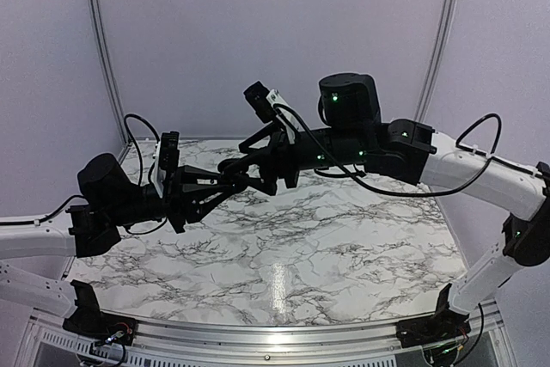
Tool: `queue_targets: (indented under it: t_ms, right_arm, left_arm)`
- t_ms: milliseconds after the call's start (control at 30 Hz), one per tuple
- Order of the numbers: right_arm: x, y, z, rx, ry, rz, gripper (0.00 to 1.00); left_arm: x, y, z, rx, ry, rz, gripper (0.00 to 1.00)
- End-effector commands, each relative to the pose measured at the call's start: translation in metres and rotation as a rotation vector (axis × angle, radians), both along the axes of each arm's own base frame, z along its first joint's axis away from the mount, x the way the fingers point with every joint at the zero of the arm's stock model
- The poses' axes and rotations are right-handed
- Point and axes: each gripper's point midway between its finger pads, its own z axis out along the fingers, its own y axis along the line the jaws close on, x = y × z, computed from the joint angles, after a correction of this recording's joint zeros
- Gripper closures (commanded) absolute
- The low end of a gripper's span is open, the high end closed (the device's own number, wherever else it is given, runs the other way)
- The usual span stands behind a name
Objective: Insert the wireless bluetooth earbuds into the charging case
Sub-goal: Close the charging case with the earbuds.
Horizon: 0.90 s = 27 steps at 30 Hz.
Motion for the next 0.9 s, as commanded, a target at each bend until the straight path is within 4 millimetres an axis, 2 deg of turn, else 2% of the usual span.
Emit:
queue_targets:
  t_ms: [0,333,567,733,867]
  right_arm:
    - [0.011,-0.003,0.004,-0.015,0.024,-0.058,0.18]
    - [0.020,-0.002,-0.025,-0.121,0.071,-0.094,0.27]
    - [0.026,-0.005,-0.036,-0.153,0.097,-0.106,0.35]
    - [0.015,-0.001,-0.045,-0.173,0.099,-0.031,0.39]
    - [-0.003,-0.004,-0.030,-0.106,0.061,0.060,0.37]
  left_arm:
    - [-0.002,0.003,0.019,-0.033,-0.045,0.005,1.00]
    - [0.000,0.006,0.017,-0.018,-0.077,0.032,1.00]
    - [-0.002,0.007,0.017,-0.010,-0.089,0.030,1.00]
    - [0.001,0.009,0.020,-0.018,-0.078,0.049,1.00]
    - [0.002,0.008,0.019,-0.016,-0.057,0.046,1.00]
